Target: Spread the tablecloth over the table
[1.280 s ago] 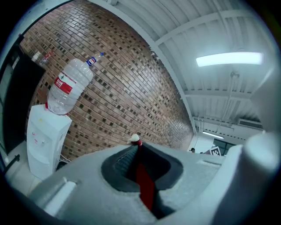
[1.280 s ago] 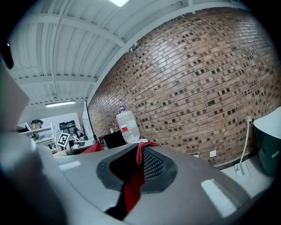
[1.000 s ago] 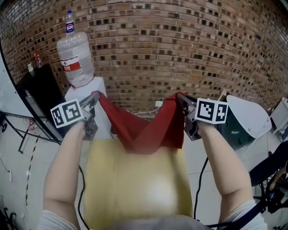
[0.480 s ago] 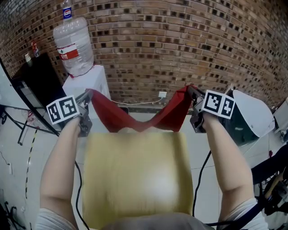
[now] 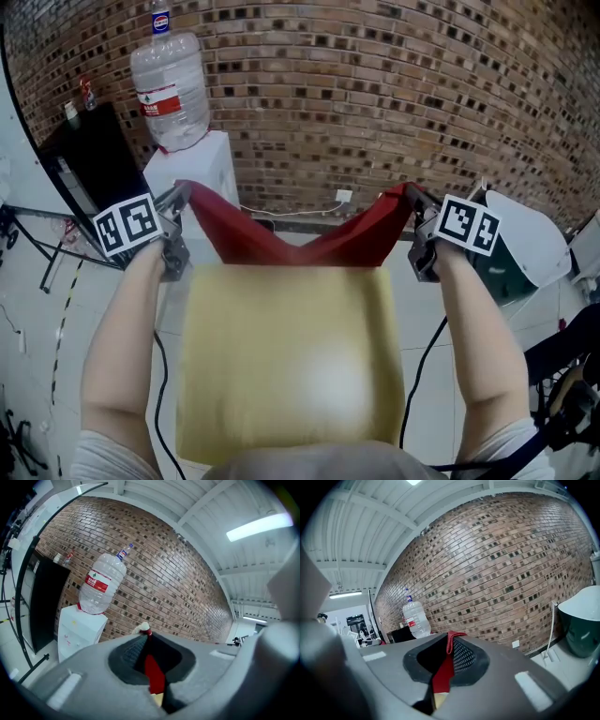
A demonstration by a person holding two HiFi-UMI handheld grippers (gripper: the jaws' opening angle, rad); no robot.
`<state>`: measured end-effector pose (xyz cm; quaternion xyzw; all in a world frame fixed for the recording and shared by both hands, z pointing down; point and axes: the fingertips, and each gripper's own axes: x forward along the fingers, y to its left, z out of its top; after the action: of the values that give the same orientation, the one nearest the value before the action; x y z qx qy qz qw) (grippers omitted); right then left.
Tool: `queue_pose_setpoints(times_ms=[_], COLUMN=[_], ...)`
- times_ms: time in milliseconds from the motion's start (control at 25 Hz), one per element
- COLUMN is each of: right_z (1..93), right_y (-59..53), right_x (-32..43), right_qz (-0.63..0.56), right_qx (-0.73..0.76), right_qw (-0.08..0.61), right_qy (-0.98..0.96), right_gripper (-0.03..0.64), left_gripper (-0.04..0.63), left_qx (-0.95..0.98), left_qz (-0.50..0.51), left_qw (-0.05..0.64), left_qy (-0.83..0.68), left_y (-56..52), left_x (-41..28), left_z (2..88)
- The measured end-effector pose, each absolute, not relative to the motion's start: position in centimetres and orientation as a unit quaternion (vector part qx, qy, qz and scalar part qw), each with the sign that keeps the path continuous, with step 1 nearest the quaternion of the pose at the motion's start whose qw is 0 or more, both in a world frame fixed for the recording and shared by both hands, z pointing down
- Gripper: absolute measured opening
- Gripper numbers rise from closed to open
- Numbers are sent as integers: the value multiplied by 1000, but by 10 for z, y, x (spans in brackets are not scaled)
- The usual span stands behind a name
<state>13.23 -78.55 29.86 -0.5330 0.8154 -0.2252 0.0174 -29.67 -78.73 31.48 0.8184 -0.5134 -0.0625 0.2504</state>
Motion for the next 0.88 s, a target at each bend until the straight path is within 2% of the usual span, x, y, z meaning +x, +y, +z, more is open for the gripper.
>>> queue_pose_setpoints(times_ms=[440,720,880], right_z=[272,292,299], right_y=[-667,-591,-559], right_x=[135,136,142], right_qz=[-216,-220,-222], right_qx=[-548,-553,-549], right_qw=[38,-4,-5], right_qy=[807,804,806], right_gripper=[6,6,6], left_gripper=[11,11,11], left_qx=[821,823,822], left_qz=[-87,-61,-61], left_qw=[224,232,237], left_qy=[-518,-514,-515], left_y=[-675,-595,-562], left_x=[-332,-338,-336], left_z=[285,305,311])
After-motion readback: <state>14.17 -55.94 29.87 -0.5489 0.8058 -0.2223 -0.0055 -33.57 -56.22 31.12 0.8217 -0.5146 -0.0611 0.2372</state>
